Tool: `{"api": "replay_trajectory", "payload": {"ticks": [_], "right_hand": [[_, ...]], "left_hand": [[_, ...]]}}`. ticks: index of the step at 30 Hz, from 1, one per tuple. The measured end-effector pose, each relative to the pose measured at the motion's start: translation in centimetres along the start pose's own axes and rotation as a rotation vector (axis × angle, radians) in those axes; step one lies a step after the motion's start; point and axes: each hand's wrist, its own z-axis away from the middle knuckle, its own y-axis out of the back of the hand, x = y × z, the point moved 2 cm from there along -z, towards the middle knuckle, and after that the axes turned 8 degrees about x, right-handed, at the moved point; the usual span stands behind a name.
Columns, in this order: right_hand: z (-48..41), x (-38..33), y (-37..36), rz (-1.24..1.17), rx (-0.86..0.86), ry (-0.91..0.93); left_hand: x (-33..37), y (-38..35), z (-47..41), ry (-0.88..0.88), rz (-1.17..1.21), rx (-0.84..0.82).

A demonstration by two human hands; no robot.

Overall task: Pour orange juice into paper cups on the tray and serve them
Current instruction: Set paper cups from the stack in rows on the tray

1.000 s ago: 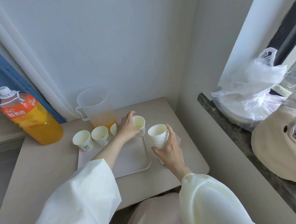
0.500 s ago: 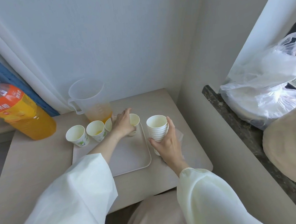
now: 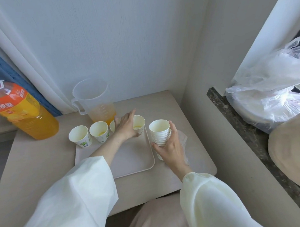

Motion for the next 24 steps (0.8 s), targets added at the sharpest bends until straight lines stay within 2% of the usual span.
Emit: {"api": "replay_trajectory", "payload": {"ticks": [8,24], "right_hand": [[0.1,0.4,-1.3,-0.019,0.004,-0.018],[0.1,0.9,-2.1,-0.003,-0.007,-0.026]], "left_hand": [[-3.4,1.8,0.3,0.091,-0.217,-0.061],[-4.5,1.2,-0.1,0.118,-0.185,-0.007]]}}
